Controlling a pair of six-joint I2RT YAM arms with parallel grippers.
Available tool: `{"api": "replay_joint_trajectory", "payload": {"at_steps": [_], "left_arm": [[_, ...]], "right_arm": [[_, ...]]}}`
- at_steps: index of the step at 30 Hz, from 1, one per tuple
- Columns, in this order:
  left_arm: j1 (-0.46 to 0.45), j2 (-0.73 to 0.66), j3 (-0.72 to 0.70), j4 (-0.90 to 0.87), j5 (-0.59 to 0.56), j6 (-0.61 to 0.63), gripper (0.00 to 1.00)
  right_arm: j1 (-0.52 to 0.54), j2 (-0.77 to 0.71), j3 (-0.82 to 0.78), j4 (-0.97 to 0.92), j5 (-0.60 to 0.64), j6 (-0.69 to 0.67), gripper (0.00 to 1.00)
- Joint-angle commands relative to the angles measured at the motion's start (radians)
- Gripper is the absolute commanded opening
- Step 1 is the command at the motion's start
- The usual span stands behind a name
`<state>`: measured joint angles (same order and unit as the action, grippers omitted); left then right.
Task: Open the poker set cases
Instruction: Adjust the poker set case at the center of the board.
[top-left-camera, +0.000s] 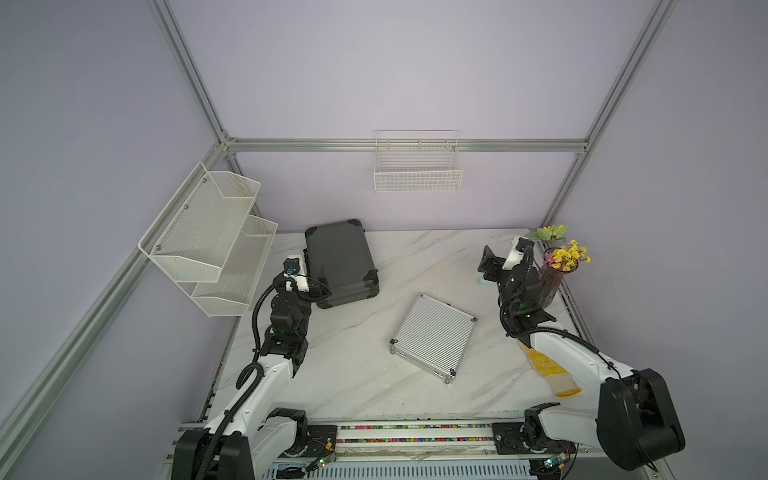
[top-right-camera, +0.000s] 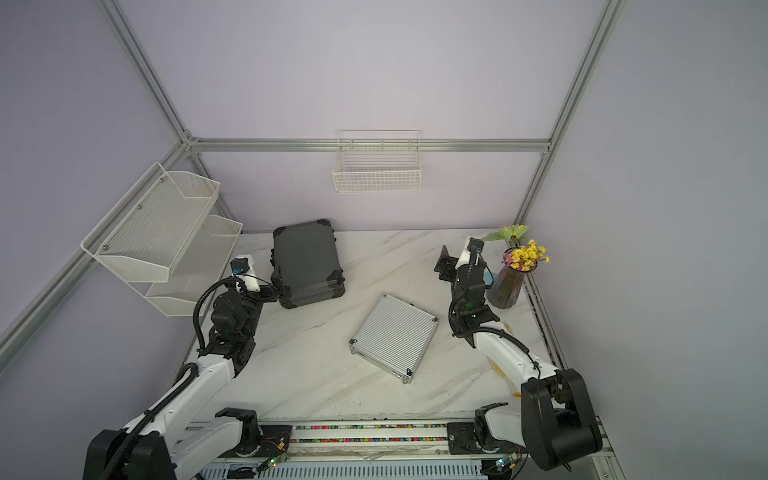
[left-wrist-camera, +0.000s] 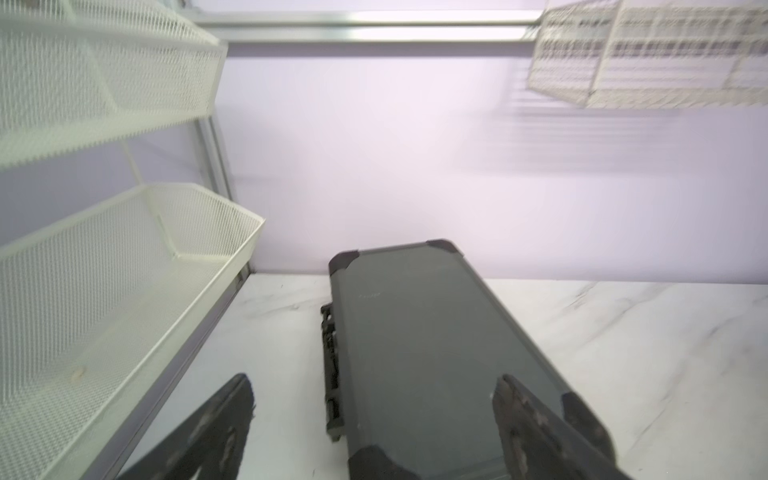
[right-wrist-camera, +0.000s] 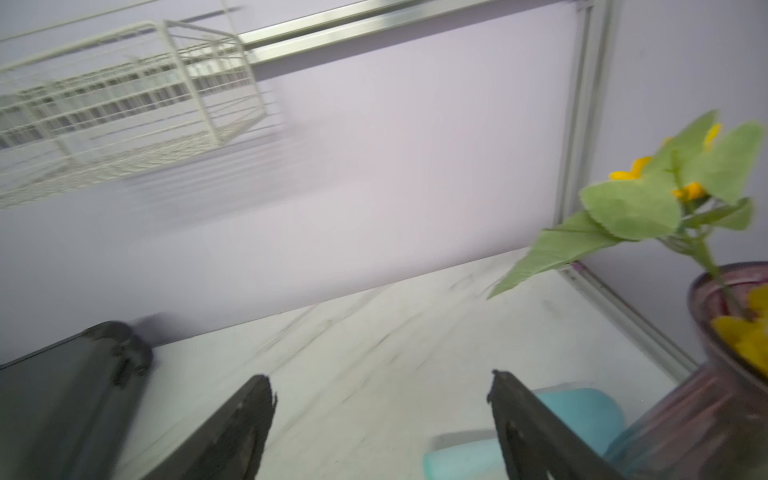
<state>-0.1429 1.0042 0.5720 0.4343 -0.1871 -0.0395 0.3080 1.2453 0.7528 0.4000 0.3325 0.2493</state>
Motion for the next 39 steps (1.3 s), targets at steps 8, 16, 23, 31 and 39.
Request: {"api": "replay_joint_trajectory", "payload": {"at_steps": [8, 16, 23, 31, 39], "left_arm": [[-0.173, 0.341, 0.584, -0.538, 0.277, -0.048, 0.80], [-0.248, 0.623, 0.866, -0.680, 0.501, -0.032, 0.75], [-0.299, 0.835, 1.053, -0.801, 0.575, -0.029, 0.68], [-0.365, 1.005, 1.181, -0.842, 0.616, -0.040, 0.63], [-0.429, 1.135, 1.250, -0.859, 0.633, -0.063, 0.61]], "right_arm": [[0.434, -0.160, 0.075, -0.648, -0.102, 0.404, 0.65], [0.748, -0.109, 0.076, -0.742, -0.102, 0.543, 0.50], [0.871, -0.005, 0.031, -0.706, -0.140, 0.588, 0.29], [0.889, 0.063, 0.003, -0.727, -0.155, 0.649, 0.09], [0.890, 0.101, -0.004, -0.793, -0.119, 0.699, 0.03]]}}
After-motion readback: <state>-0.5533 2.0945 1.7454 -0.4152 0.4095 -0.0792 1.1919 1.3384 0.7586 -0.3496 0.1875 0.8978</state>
